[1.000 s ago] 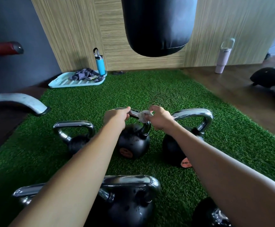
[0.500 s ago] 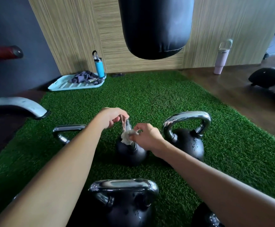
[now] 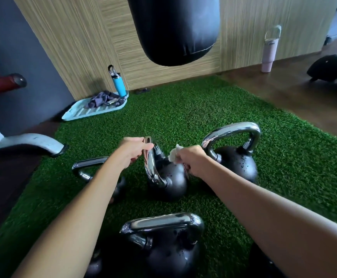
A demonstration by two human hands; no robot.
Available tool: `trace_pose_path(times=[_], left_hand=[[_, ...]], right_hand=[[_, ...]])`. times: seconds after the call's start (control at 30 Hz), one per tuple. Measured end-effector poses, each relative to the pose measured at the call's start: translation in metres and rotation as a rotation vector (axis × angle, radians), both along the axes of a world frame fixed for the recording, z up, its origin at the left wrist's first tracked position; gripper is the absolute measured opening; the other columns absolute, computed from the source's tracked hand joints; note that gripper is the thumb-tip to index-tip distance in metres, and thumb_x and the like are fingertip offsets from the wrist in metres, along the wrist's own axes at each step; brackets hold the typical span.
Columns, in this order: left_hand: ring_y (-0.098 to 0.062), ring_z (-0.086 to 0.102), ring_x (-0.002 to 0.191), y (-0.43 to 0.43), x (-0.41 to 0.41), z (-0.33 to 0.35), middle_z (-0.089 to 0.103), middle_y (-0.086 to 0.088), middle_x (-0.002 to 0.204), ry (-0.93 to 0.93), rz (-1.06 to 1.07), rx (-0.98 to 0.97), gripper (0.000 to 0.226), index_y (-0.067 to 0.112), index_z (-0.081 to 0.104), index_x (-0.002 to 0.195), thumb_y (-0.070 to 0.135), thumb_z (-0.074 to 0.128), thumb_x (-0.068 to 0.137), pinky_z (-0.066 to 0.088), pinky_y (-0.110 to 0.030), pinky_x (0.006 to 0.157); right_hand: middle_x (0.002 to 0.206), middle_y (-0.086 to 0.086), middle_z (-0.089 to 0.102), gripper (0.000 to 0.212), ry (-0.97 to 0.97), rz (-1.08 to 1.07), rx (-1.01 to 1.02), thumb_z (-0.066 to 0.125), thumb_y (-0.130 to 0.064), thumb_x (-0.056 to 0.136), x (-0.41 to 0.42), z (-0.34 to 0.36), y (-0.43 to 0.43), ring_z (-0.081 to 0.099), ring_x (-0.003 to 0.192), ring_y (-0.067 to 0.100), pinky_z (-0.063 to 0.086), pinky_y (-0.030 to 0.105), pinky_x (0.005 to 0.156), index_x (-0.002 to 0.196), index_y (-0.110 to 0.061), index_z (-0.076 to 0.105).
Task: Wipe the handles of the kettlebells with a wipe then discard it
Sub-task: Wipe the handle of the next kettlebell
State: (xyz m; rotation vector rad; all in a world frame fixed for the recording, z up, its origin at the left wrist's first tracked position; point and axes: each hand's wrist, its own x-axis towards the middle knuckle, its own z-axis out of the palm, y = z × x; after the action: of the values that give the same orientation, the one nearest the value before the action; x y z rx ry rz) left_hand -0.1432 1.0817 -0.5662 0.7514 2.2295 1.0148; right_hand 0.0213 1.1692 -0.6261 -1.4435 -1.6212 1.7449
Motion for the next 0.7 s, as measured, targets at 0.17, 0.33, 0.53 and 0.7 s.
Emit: trace_pose_path(times=[0.17,0.33,0.53,0.7], left_hand=[[-0.024,0.058,0.107,-0.050,-0.004,-0.009,0.056,-0.002,0.145,-0.055,-0.016,0.108,0.063,0.032,0.056,0.142,0.033,0.080,0.084,0.045,-0.039,0.101],[-0.012,0.051,0.074,-0.067,-0.016,-0.023,0.064,0.001,0.135,-0.060,-0.025,0.165,0.065,0.045,0.057,0.138,0.050,0.081,0.077,0.040,-0.026,0.064],[-0.026,0.054,0.126,-0.069,-0.017,-0.034,0.051,0.002,0.151,-0.047,-0.051,0.176,0.065,0.047,0.056,0.137,0.053,0.080,0.077,0.042,-0.040,0.108],[-0.010,0.044,0.044,-0.086,-0.029,-0.039,0.071,-0.003,0.081,-0.117,-0.072,0.161,0.084,0.045,0.058,0.136,0.060,0.082,0.058,0.035,-0.022,0.039]], right_hand=[[0.090,0.003,0.072,0.021,-0.054,-0.147,0.175,0.068,-0.030,0.087,-0.025,-0.012,0.002,0.061,0.062,0.013,0.039,0.017,0.045,0.097,-0.013,0.071],[0.083,-0.002,0.074,0.023,-0.036,-0.090,0.326,0.065,-0.037,0.095,-0.054,-0.022,-0.009,0.060,0.057,0.007,0.037,0.016,0.043,0.090,-0.018,0.076],[0.083,-0.003,0.068,0.016,-0.051,-0.100,0.321,0.066,-0.025,0.096,-0.079,-0.019,-0.023,0.055,0.058,0.005,0.037,0.016,0.044,0.101,-0.014,0.076],[0.060,-0.005,0.051,0.017,0.098,0.104,0.322,0.061,-0.021,0.092,-0.087,0.014,-0.031,0.041,0.051,0.010,0.036,0.020,0.045,0.079,-0.013,0.066]])
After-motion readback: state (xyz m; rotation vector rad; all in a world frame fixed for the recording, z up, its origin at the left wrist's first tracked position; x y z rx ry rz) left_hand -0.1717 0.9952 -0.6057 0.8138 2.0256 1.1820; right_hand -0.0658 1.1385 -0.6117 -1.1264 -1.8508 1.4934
